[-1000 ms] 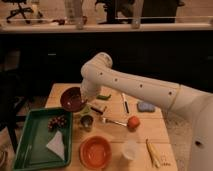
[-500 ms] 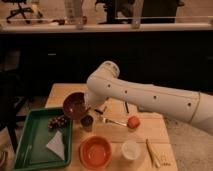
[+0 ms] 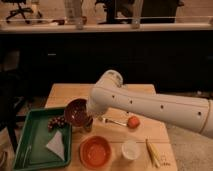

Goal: Stack bowls on top of each other

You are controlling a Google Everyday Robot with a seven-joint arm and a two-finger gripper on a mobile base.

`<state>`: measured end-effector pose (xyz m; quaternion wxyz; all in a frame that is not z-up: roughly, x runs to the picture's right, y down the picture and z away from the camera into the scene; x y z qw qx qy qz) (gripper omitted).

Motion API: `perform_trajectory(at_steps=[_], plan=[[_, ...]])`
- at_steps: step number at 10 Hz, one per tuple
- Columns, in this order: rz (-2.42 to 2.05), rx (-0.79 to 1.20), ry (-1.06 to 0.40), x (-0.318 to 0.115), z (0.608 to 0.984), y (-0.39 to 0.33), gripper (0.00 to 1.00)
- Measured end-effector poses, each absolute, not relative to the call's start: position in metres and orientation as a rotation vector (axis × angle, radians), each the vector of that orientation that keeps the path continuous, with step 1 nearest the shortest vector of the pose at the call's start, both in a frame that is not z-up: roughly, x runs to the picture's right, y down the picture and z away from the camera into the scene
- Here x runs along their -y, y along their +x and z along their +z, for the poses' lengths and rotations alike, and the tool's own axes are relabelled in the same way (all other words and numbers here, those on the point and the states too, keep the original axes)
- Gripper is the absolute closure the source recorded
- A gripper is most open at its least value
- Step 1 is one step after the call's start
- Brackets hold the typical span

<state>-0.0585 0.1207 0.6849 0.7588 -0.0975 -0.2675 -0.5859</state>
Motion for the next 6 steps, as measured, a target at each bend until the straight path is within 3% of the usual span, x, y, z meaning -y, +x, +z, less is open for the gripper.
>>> perform_trajectory(at_steps=[6], plan=[[-1.258, 0.58, -0.214, -0.132, 0.681, -0.0573, 1.0]])
